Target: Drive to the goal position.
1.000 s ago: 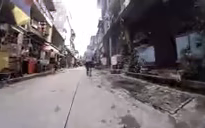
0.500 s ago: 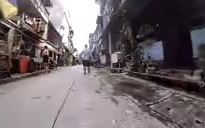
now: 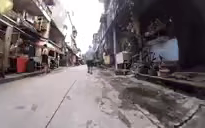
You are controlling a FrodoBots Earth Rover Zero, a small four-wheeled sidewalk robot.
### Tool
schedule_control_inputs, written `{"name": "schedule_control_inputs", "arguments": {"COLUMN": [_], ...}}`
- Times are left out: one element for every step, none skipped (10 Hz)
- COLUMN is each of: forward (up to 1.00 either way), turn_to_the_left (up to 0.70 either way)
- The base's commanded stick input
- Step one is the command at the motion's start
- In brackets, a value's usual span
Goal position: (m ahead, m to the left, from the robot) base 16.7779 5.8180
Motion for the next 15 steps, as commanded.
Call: {"name": "schedule_control_inputs", "arguments": {"forward": [1.0,1.0,1.0,1.0,1.0,1.0,1.0,1.0,1.0,1.0,1.0,1.0,1.0,1.0,1.0], "turn_to_the_left": [0.24,0.19,0.09,0.0,0.0,0.0,0.0,0.0,0.0,0.0,0.0,0.0,0.0,0.0,0.0]}}
